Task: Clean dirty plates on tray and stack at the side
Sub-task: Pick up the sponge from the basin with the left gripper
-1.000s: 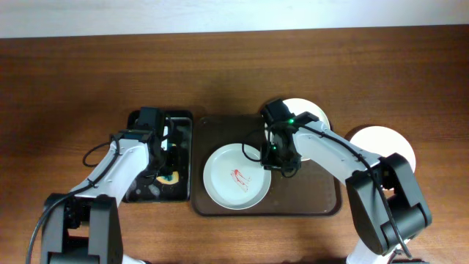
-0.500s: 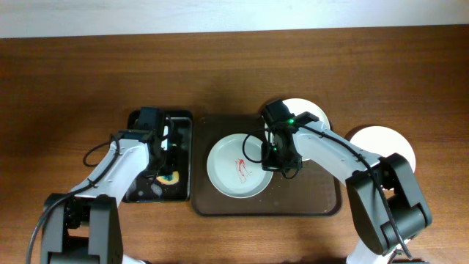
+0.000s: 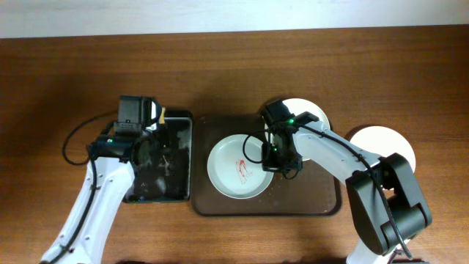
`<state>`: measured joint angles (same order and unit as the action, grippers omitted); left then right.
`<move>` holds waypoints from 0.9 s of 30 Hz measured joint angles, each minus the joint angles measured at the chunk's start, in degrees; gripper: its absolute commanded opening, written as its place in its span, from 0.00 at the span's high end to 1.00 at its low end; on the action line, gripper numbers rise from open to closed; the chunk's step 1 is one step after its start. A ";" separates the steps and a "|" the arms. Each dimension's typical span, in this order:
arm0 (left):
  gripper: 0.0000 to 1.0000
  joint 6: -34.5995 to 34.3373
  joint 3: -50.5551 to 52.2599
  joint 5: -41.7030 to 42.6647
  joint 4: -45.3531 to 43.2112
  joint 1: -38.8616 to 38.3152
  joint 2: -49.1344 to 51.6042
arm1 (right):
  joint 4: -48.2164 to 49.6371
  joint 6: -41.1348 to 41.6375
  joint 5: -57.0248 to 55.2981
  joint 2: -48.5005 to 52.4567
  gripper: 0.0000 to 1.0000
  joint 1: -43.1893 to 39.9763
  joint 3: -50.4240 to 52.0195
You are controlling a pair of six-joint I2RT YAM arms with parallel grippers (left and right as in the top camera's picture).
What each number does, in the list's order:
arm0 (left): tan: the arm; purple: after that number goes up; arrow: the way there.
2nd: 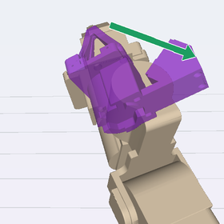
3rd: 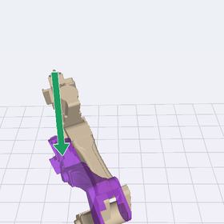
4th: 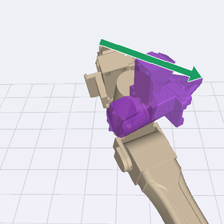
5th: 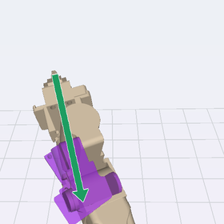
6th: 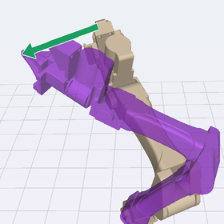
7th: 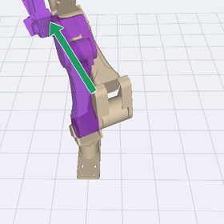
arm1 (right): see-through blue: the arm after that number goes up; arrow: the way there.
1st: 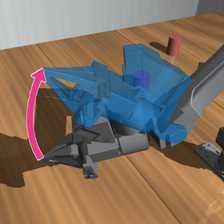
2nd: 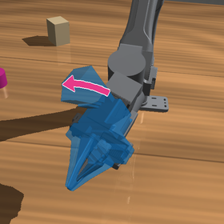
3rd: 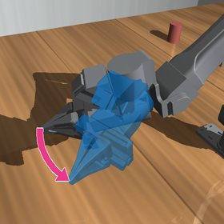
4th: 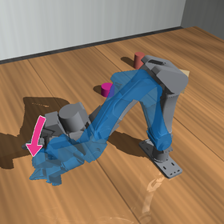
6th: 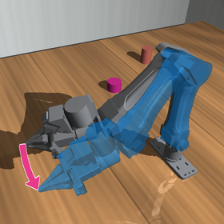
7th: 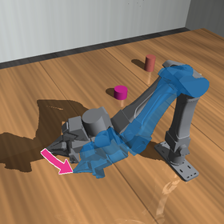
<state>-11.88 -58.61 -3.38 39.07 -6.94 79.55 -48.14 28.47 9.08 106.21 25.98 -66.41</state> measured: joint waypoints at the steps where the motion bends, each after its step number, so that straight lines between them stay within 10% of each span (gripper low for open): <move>1: 1.00 1.09 0.00 -2.71 -2.10 -0.74 -1.84 | -0.07 0.00 0.00 0.00 0.96 0.00 0.00; 12: 1.00 4.42 0.00 -16.17 -3.43 -8.00 -7.34 | 0.07 0.02 0.00 0.00 0.92 0.00 0.00; 27: 1.00 -3.15 1.40 -4.26 3.61 -8.00 0.61 | 4.59 -0.15 -1.31 -0.09 0.96 0.00 0.22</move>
<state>-15.03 -57.21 -7.64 42.68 -14.94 80.16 -43.55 28.32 7.77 106.13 25.98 -66.19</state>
